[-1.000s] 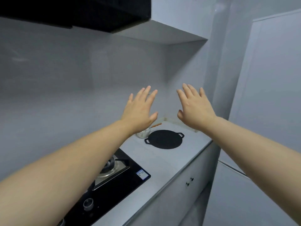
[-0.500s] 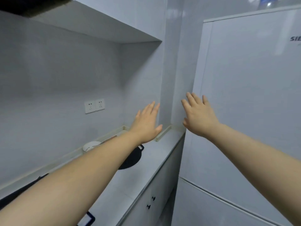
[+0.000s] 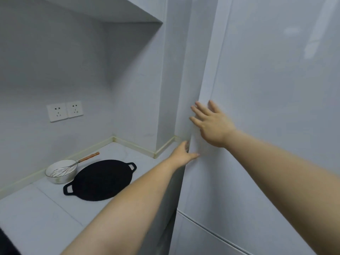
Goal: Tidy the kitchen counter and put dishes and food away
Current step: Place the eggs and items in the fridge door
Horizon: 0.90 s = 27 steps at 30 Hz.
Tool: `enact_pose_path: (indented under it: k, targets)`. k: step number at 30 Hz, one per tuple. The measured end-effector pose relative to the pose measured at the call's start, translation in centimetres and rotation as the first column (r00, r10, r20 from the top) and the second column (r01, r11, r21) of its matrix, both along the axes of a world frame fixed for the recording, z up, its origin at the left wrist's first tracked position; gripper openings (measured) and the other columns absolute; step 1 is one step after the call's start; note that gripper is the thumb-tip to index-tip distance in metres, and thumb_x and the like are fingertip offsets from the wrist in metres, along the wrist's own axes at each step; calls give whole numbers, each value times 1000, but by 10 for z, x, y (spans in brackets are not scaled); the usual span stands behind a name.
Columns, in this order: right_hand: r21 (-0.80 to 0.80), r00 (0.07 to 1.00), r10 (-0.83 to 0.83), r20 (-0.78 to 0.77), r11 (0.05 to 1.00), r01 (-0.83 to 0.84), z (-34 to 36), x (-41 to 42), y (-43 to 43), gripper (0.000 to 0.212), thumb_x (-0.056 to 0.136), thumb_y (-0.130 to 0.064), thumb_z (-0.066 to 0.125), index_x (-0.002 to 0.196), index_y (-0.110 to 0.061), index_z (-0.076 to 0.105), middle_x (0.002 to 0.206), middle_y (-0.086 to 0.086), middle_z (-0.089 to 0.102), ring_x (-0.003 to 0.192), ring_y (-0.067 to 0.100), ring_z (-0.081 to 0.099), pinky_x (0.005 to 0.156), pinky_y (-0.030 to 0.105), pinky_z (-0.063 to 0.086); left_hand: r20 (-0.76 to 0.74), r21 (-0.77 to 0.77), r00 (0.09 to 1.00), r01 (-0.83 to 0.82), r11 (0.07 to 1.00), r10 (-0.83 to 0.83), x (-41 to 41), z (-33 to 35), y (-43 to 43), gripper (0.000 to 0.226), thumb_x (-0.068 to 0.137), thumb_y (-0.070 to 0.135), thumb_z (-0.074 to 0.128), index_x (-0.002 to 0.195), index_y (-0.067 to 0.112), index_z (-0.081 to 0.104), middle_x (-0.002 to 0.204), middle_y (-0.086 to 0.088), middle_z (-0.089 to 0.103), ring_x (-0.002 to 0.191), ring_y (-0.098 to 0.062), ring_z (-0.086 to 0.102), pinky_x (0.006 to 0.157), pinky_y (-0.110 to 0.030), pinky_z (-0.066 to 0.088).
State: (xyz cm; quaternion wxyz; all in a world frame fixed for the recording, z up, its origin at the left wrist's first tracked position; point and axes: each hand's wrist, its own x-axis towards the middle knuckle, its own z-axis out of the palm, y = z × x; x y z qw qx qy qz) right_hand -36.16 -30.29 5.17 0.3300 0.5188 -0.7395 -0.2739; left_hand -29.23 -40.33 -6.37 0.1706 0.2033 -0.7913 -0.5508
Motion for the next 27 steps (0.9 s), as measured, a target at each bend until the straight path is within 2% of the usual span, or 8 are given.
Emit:
enact_pose_path:
  k: [1,3,6,9,14,20,24,27]
  targets:
    - [10,997,48,-58,999,-47,1,-8,-6,52,92,-25,30,143,-16,40,154,14,26,146,29,16,116,51,6,3,18,1000,5,1000,-5,-10,-8,-1,66,86,22,68,141,9,35,139,-5,48,131,-23,44,108,-34,36]
    - [44,978,124,-167,992,-118,2,-17,-11,48,80,-25,33,108,-11,70,122,14,62,128,32,48,111,52,19,1,0,1000,-12,1000,12,-17,-16,1,58,85,25,69,134,11,41,131,-2,54,122,-20,51,100,-29,40]
    - [130,948,160,-277,983,-128,-3,-25,-16,34,73,-26,42,79,-6,69,83,12,65,104,35,59,107,55,19,-28,-60,997,-76,995,74,-26,-28,4,59,82,31,71,130,13,42,130,-3,54,120,-20,52,97,-28,41]
    - [148,939,209,-273,974,-174,-4,-27,-22,32,72,-27,43,72,-7,68,69,7,61,88,31,60,107,56,24,-51,-55,991,-129,990,126,-30,-36,6,62,79,33,74,130,16,43,130,-2,56,118,-20,54,100,-33,42]
    - [129,912,288,-291,957,-261,-7,-36,-25,30,74,-29,49,69,-11,72,63,1,62,77,27,58,105,55,37,-96,10,974,-203,979,203,-31,-43,12,54,79,30,75,124,17,49,122,-1,62,110,-19,60,98,-37,46]
    - [59,920,288,-265,957,-283,-14,-39,-39,37,87,-34,43,82,-20,76,69,-1,65,81,25,52,106,48,17,-126,111,958,-243,964,257,-36,-50,12,49,75,29,78,116,13,56,115,-4,66,102,-19,63,94,-38,50]
    - [20,918,308,-249,949,-313,-22,-42,-48,43,94,-32,30,100,-22,71,88,-1,68,93,22,48,105,41,21,-139,222,952,-239,945,273,-38,-53,13,39,76,23,77,109,18,58,112,-4,67,100,-19,65,91,-37,52]
    - [0,928,291,-233,954,-300,-22,-41,-52,44,93,-29,29,100,-22,72,89,-2,69,94,21,46,102,37,25,-170,255,940,-247,935,295,-37,-54,19,35,72,26,79,100,24,60,108,-2,68,97,-18,67,90,-39,54]
